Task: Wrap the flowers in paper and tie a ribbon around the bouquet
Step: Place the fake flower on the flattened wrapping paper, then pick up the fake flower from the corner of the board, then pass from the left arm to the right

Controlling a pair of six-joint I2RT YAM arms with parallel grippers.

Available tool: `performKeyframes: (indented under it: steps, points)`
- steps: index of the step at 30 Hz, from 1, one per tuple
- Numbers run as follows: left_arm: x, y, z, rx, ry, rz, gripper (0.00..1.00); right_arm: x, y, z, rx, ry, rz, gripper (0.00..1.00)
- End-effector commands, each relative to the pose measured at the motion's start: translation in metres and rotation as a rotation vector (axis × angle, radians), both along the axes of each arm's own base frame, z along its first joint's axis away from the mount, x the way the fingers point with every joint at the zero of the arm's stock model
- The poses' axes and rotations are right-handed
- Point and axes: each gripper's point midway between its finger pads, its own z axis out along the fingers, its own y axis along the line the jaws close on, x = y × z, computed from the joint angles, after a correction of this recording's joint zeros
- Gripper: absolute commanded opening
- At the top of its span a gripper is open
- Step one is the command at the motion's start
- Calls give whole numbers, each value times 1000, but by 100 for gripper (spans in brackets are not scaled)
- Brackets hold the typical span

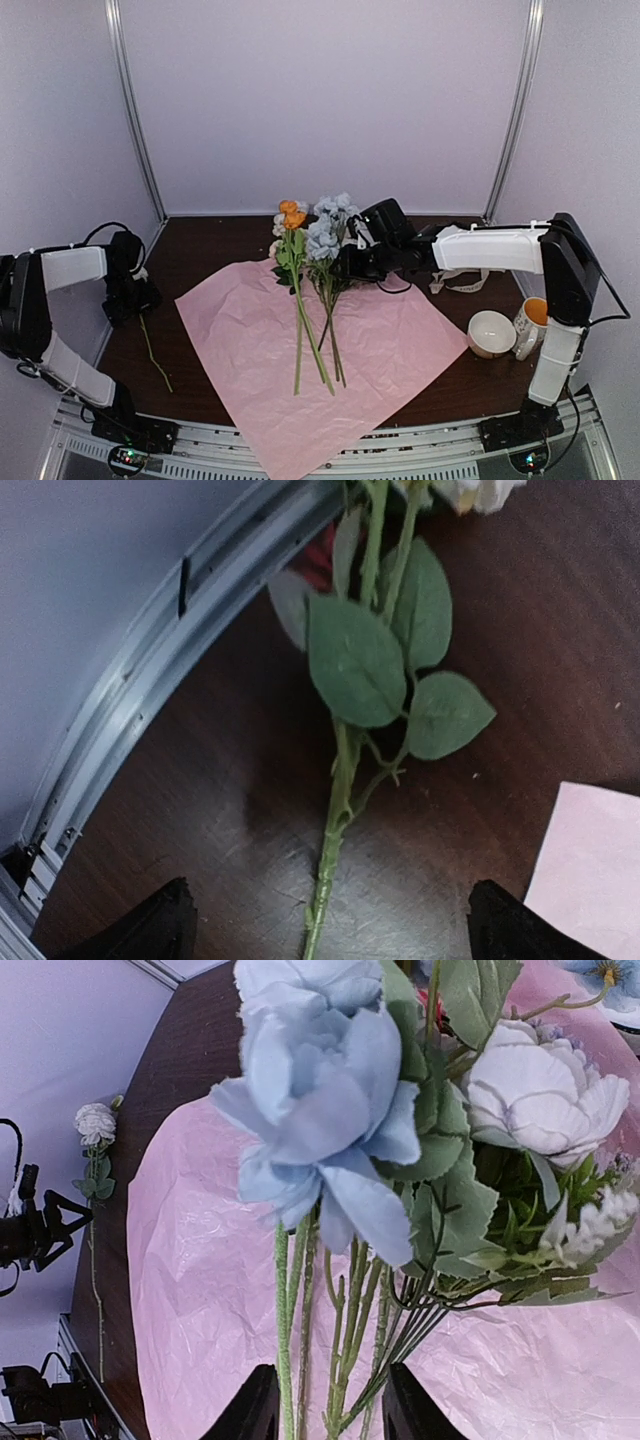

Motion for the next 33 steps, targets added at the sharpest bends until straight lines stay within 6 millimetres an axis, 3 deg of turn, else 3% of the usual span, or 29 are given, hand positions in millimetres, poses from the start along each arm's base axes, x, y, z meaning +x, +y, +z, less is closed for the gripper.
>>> performKeyframes:
  steps: [1,4,8,11,13,14,15,19,23,25,27,30,33]
  points:
    - [-7,-7,-22,-49,46,41,98,3,-9,24,4,-78,-14,36]
    - [-9,-12,-36,-83,86,49,96,2,-9,34,9,-104,3,36]
    - [-8,-23,-48,-147,108,32,77,0,-12,40,10,-121,8,36]
    - [-3,-27,-47,-167,76,14,51,0,-12,44,9,-134,13,36]
    - [-1,-28,-46,-174,59,14,10,1,-13,47,8,-138,13,36]
    - [-2,-26,-44,-170,47,30,0,1,-13,49,10,-141,14,36]
    - [-1,-24,-40,-162,22,43,0,2,-13,51,13,-144,15,36]
    - [6,-4,2,-55,-99,83,0,1,-15,61,14,-165,18,36]
    - [25,5,80,90,-288,-2,0,-1,-10,79,54,-207,53,36]
    - [35,-12,130,198,-399,-116,0,-5,-4,93,95,-246,97,36]
    - [47,-44,181,289,-522,-278,0,-11,4,111,158,-289,145,36]
    - [66,-140,233,166,-755,-652,0,-26,15,153,300,-388,235,37]
    - [50,-247,277,-54,-1001,-1026,0,-51,26,198,434,-500,355,40]
